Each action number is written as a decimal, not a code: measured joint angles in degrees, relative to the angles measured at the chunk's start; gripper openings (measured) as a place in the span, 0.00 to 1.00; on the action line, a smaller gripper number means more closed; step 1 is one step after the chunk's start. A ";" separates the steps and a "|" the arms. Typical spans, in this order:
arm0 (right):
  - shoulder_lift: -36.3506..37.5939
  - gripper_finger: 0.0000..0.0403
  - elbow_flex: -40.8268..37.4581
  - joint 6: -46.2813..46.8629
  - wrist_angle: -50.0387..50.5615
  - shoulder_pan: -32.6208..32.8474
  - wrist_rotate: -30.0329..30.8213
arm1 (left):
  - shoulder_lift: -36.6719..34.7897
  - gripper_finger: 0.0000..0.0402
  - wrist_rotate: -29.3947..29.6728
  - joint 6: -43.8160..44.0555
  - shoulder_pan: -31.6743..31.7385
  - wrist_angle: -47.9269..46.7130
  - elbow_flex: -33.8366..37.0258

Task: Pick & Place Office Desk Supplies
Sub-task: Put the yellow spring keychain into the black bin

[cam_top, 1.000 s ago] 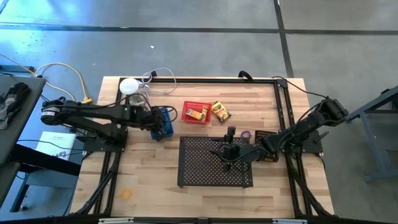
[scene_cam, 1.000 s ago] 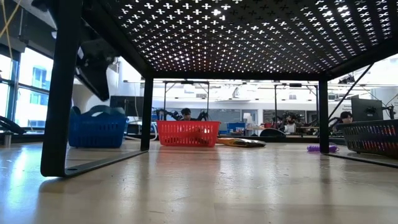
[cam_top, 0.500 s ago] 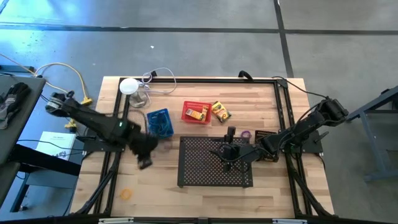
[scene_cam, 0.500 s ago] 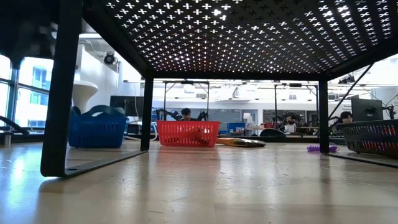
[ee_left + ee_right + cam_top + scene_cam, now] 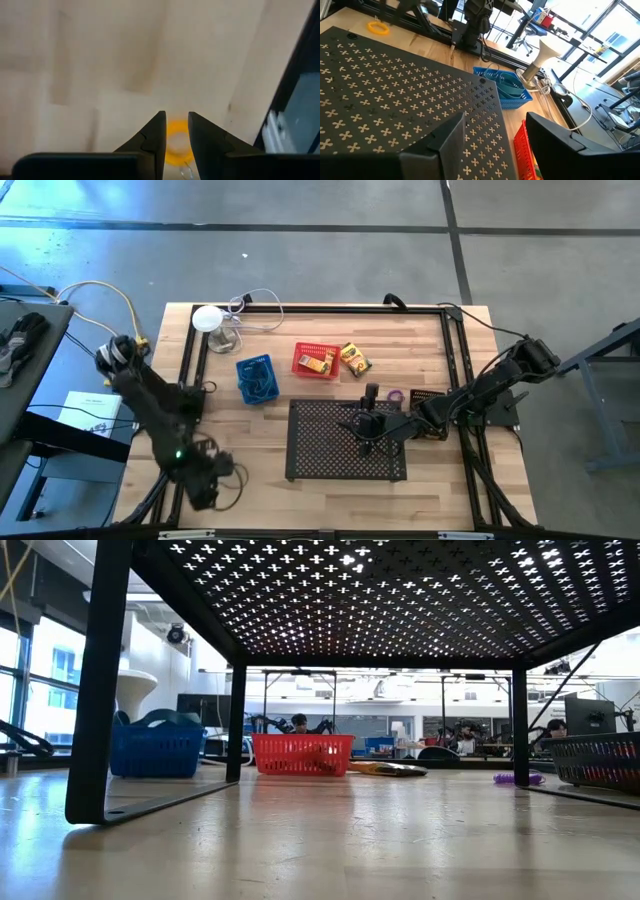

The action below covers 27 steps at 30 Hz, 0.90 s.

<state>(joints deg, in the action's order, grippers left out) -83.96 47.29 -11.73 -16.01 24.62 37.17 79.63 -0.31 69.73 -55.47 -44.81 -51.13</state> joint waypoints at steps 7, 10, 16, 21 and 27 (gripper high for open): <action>-0.02 0.49 0.00 0.13 -0.92 0.02 0.01 | 5.56 0.19 -0.24 7.18 -6.50 4.38 0.00; -0.02 0.49 0.00 0.41 -1.86 0.02 -0.37 | 5.82 0.19 -0.12 8.41 -7.70 4.41 0.00; -0.02 0.49 0.00 2.70 -2.34 0.02 -3.66 | 6.22 0.19 0.41 7.05 -9.85 2.64 -0.02; -0.02 0.49 0.00 3.13 -2.85 0.00 -3.69 | 6.52 0.19 0.42 11.84 -10.83 0.58 0.00; -0.02 0.49 0.00 3.13 -3.93 0.00 -3.70 | 6.52 0.19 1.34 14.11 -10.70 0.77 0.00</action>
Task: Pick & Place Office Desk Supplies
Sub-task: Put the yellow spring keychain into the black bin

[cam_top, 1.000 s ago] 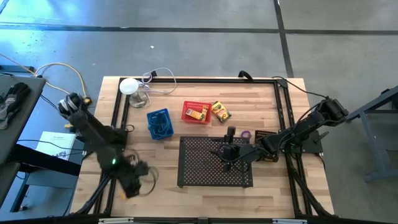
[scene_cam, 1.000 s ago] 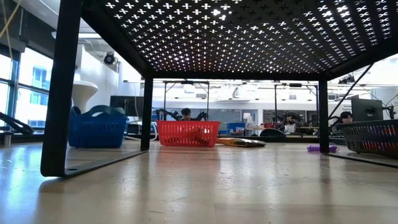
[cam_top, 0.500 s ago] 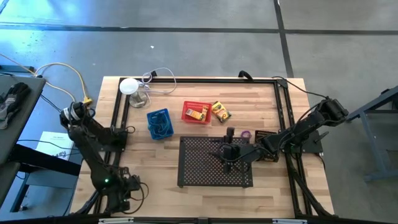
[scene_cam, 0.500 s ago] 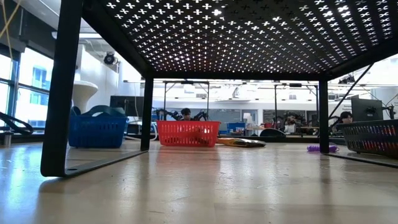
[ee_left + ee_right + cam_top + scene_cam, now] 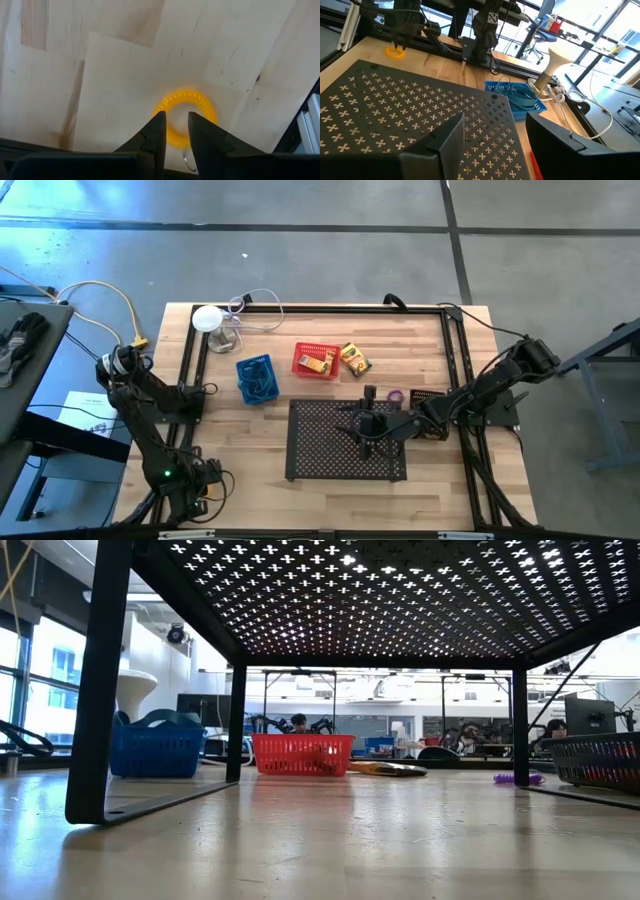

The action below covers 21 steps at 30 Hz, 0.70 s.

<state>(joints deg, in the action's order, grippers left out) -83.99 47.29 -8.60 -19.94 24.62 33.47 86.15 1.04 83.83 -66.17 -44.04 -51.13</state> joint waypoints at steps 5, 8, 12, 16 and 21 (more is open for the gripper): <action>0.00 0.49 0.00 -0.01 -0.05 0.00 0.01 | 0.00 0.19 0.79 -0.41 0.00 -0.04 0.00; 0.00 0.49 0.00 0.00 -0.05 0.00 0.01 | 0.00 0.19 0.79 0.04 0.00 -0.04 0.00; 0.00 0.49 0.00 0.00 -0.05 0.00 0.01 | 0.00 0.19 0.38 1.57 0.00 -0.08 0.00; 0.00 0.49 0.00 0.00 -0.03 0.00 0.01 | 0.00 0.19 0.35 2.66 0.00 -0.08 0.00; 0.00 0.49 0.00 0.00 -0.01 0.00 0.01 | 0.00 0.21 0.88 4.84 0.00 -0.12 -0.01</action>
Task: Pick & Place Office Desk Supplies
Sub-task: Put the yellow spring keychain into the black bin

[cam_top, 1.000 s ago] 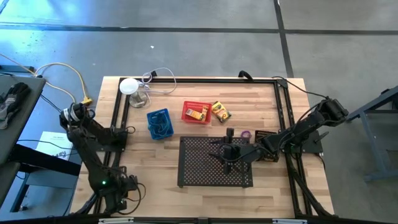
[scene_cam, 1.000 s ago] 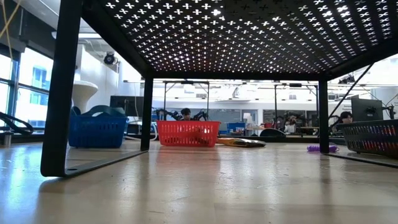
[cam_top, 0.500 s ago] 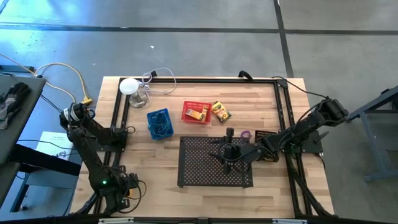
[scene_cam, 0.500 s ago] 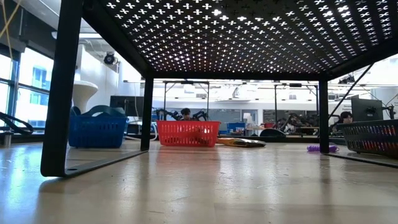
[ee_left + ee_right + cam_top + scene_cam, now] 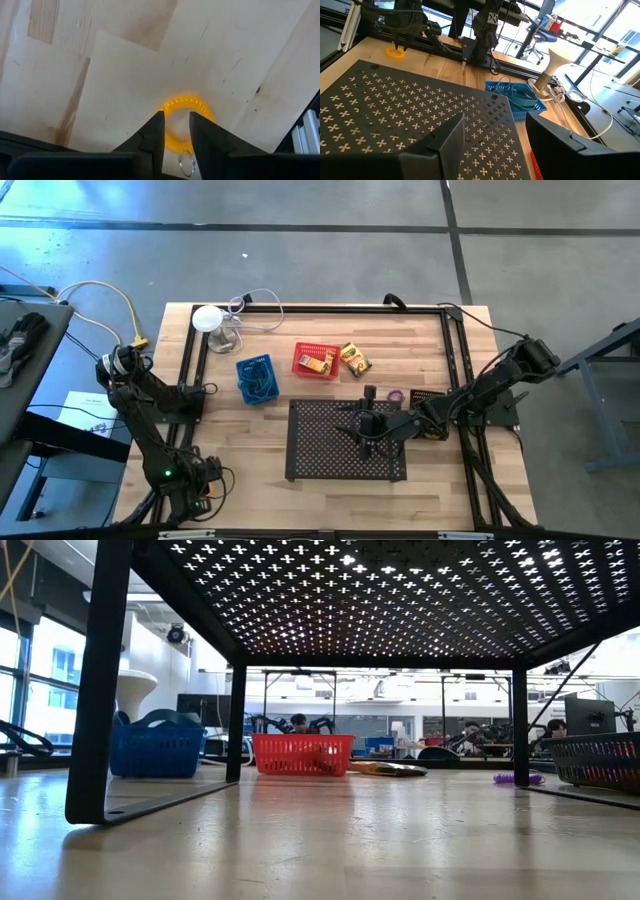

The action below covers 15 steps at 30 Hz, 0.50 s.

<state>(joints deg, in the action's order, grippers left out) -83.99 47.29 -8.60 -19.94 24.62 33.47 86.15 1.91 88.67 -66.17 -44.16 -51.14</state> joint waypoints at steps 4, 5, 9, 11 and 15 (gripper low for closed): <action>0.00 0.49 0.00 0.00 0.02 0.00 -0.02 | 0.00 0.32 0.18 1.93 0.00 -1.78 0.01; 0.00 0.49 0.00 0.00 0.02 0.00 -0.02 | 0.00 0.35 0.21 2.17 0.00 -1.74 0.01; 0.00 0.49 0.00 -0.02 0.07 0.00 -0.02 | 0.00 0.48 -0.06 -2.82 -0.46 -0.33 0.01; 0.00 0.49 0.00 0.00 0.07 0.00 -0.02 | 0.00 0.51 0.10 -6.70 -0.96 -0.09 0.01; 0.00 0.49 0.00 0.00 0.17 0.00 -0.02 | 0.00 0.53 2.09 -7.75 -2.09 -0.67 0.01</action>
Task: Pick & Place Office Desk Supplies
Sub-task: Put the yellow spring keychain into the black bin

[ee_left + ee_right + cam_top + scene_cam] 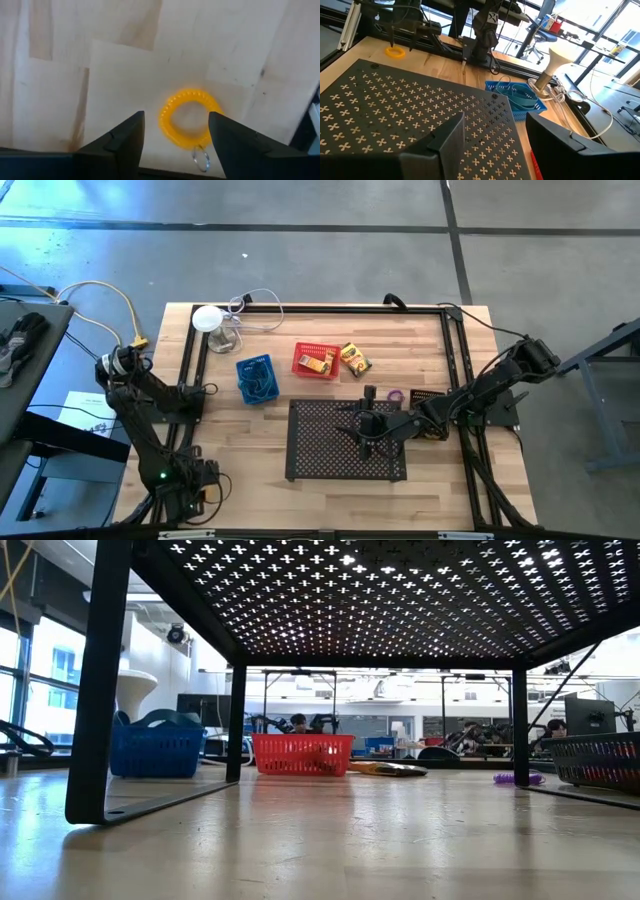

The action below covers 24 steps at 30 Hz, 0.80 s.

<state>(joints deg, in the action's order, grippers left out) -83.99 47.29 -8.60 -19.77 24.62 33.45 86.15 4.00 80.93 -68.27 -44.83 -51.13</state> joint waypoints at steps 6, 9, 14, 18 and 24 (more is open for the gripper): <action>0.00 0.49 0.00 0.00 1.14 0.00 -0.01 | 4.15 0.53 -1.07 0.08 -1.13 0.96 0.00; 0.00 0.49 0.00 0.00 1.29 0.00 -0.22 | 6.39 0.53 -1.81 0.02 -1.13 1.49 -0.03; 0.00 0.49 0.00 0.05 1.23 0.02 -0.30 | 8.00 0.53 -3.45 -0.04 -1.07 1.44 -0.24; 0.00 0.49 0.00 1.38 1.21 0.00 -0.63 | 7.96 0.47 -3.60 1.38 -1.07 1.65 -0.22; 0.00 0.49 0.00 1.53 1.16 0.00 -0.63 | 8.09 0.21 -5.34 0.78 -1.03 1.81 -0.17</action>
<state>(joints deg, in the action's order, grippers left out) -83.99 47.29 -7.07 -18.61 24.62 32.82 94.24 -1.34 81.70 -69.30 -43.03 -51.31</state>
